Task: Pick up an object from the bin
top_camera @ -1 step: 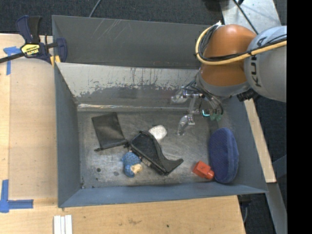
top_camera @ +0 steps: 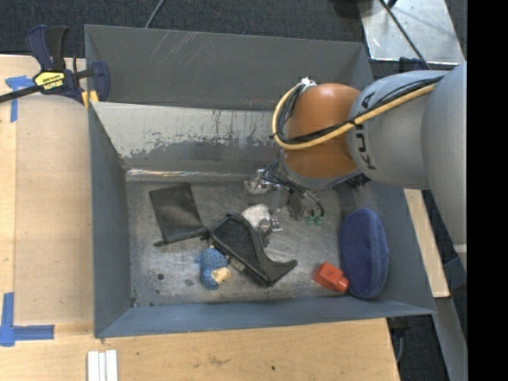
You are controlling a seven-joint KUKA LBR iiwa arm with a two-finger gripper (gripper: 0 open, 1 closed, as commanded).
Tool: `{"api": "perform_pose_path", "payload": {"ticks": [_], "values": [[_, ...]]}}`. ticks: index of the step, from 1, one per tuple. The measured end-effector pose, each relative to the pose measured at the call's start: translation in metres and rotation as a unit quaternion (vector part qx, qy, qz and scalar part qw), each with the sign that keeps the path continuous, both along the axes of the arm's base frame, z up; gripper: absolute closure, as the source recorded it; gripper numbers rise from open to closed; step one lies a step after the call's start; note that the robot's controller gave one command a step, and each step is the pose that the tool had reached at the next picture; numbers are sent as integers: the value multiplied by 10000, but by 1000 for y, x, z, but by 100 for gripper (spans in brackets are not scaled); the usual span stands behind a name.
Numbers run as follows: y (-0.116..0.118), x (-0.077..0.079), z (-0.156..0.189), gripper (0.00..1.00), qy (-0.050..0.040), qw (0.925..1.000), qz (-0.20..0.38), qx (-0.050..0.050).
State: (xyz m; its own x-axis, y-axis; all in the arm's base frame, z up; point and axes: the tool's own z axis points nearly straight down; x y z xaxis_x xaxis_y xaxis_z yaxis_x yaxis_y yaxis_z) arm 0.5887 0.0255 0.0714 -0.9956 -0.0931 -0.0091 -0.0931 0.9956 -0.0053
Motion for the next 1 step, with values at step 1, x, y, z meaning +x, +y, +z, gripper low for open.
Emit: {"api": "perform_pose_path", "payload": {"ticks": [1], "values": [[1,4,7,100,-74,10000,-18,25]]}}
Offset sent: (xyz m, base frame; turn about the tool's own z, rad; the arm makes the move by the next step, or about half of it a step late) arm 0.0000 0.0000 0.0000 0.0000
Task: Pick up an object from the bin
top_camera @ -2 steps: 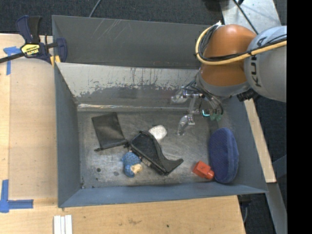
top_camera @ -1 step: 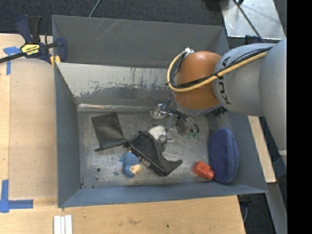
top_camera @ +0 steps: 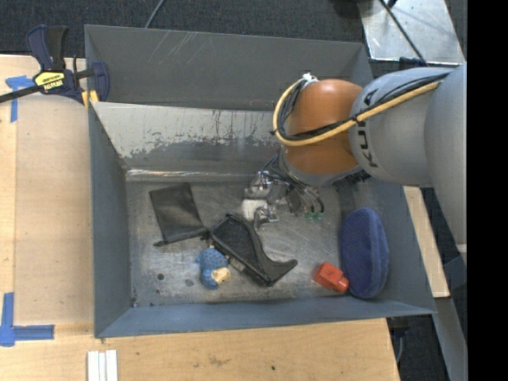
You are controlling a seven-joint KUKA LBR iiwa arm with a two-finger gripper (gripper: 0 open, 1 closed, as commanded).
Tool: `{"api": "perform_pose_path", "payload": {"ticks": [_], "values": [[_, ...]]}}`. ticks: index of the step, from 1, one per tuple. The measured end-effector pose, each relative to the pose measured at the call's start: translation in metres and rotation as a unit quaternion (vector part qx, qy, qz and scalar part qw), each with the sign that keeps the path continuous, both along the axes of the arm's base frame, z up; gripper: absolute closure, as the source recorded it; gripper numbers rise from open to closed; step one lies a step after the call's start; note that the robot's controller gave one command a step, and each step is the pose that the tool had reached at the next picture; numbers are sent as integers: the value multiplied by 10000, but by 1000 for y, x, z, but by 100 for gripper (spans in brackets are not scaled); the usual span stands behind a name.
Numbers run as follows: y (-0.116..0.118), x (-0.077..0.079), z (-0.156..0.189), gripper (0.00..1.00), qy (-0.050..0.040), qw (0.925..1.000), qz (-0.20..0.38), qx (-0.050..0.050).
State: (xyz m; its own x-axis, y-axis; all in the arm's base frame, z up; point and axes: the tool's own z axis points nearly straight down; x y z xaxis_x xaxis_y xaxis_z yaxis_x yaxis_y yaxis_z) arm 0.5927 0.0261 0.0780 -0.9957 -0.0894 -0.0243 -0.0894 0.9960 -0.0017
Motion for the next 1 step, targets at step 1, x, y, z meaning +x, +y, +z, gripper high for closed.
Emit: {"api": "perform_pose_path", "payload": {"ticks": [1], "values": [[34,-27,149,100,64,9940,1090,-12]]}}
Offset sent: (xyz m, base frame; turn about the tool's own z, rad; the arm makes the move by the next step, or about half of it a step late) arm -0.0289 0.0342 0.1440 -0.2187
